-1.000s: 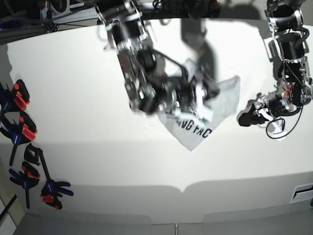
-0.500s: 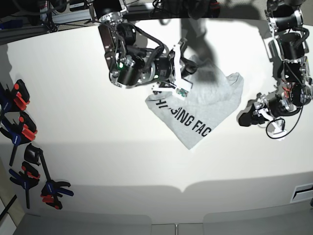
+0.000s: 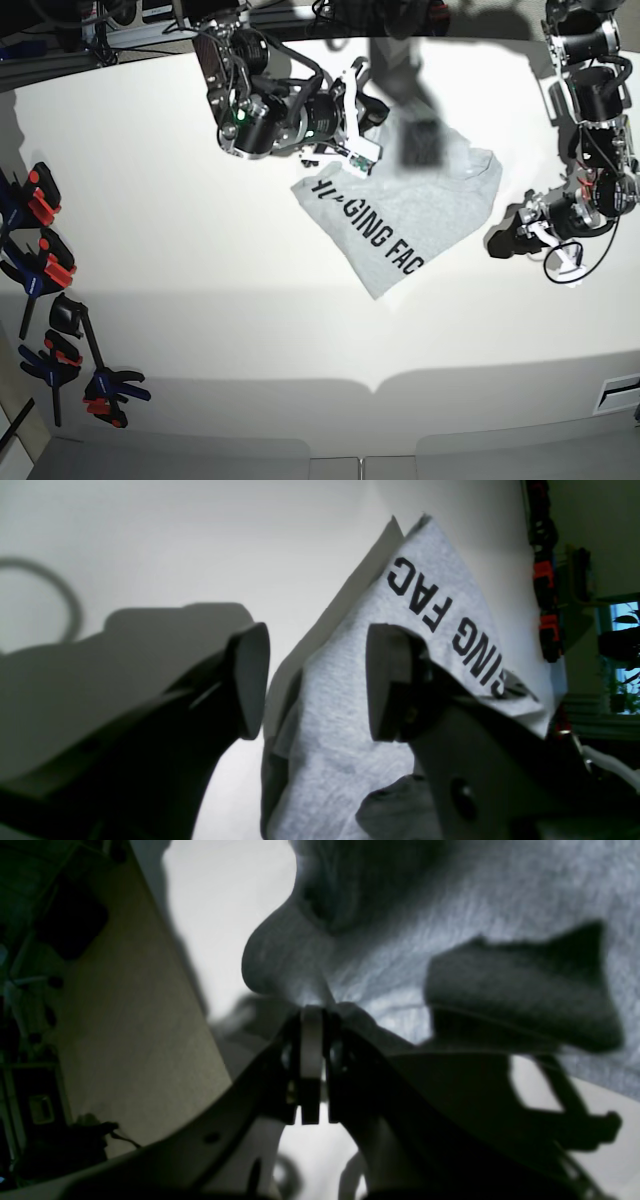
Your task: Fold the T-shirt properly
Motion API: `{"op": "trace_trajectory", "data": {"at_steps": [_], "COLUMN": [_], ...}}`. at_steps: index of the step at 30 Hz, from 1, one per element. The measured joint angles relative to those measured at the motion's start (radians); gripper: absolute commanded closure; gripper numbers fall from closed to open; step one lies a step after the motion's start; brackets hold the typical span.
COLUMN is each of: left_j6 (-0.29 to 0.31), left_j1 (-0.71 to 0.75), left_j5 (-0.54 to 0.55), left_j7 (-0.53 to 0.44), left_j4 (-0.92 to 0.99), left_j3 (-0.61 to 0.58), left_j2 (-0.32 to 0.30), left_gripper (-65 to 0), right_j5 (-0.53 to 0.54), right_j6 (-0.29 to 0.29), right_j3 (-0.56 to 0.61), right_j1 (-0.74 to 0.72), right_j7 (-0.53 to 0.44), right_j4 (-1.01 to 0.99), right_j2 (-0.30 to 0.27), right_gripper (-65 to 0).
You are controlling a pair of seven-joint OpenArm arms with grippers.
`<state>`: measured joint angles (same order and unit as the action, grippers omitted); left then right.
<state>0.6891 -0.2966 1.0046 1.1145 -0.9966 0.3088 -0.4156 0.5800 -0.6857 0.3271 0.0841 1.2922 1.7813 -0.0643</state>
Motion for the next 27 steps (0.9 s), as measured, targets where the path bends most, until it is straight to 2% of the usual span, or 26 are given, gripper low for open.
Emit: {"op": "trace_trajectory", "data": {"at_steps": [4, 6, 9, 11, 13, 18, 22, 27], "left_j6": [0.000, 0.000, 0.000, 0.000, 0.000, 0.000, 0.000, 0.000], "left_j1": [0.000, 0.000, 0.000, 0.000, 0.000, 0.000, 0.000, 0.000], "left_j5": [0.000, 0.000, 0.000, 0.000, 0.000, 0.000, 0.015, 0.175], "left_j7": [0.000, 0.000, 0.000, 0.000, 0.000, 0.000, 0.000, 0.000], "left_j4": [0.000, 0.000, 0.000, 0.000, 0.000, 0.000, 0.000, 0.000], "left_j3": [0.000, 0.000, 0.000, 0.000, 0.000, 0.000, 0.000, 0.000], "left_j2": [-0.001, 0.000, 0.000, -0.001, 0.000, 0.000, -0.001, -0.001], "left_gripper": [-29.1, -29.1, -29.1, -29.1, -29.1, -29.1, -29.1, -29.1], "right_j5": [0.000, 0.041, 0.170, 0.289, 0.399, 0.568, 0.603, 0.596], "right_j6": [0.000, 0.000, 0.000, 0.000, 0.000, 0.000, 0.000, 0.000], "right_j3": [0.000, 0.000, 0.000, 0.000, 0.000, 0.000, 0.000, 0.000], "right_j1": [-0.001, -0.001, -0.001, -0.001, -0.002, -0.004, -0.045, -0.151], "right_j7": [0.019, 0.056, 0.126, 0.125, 0.117, 0.122, 0.123, 0.118], "right_j4": [0.000, 0.000, 0.000, 0.000, 0.001, 0.001, 0.002, 0.004], "right_j2": [0.000, 0.000, -0.002, -0.002, 0.000, -0.001, 0.000, 0.000], "right_gripper": [0.0, -1.2, -18.8, -24.4, -24.4, -24.4, -24.4, -24.4]}}
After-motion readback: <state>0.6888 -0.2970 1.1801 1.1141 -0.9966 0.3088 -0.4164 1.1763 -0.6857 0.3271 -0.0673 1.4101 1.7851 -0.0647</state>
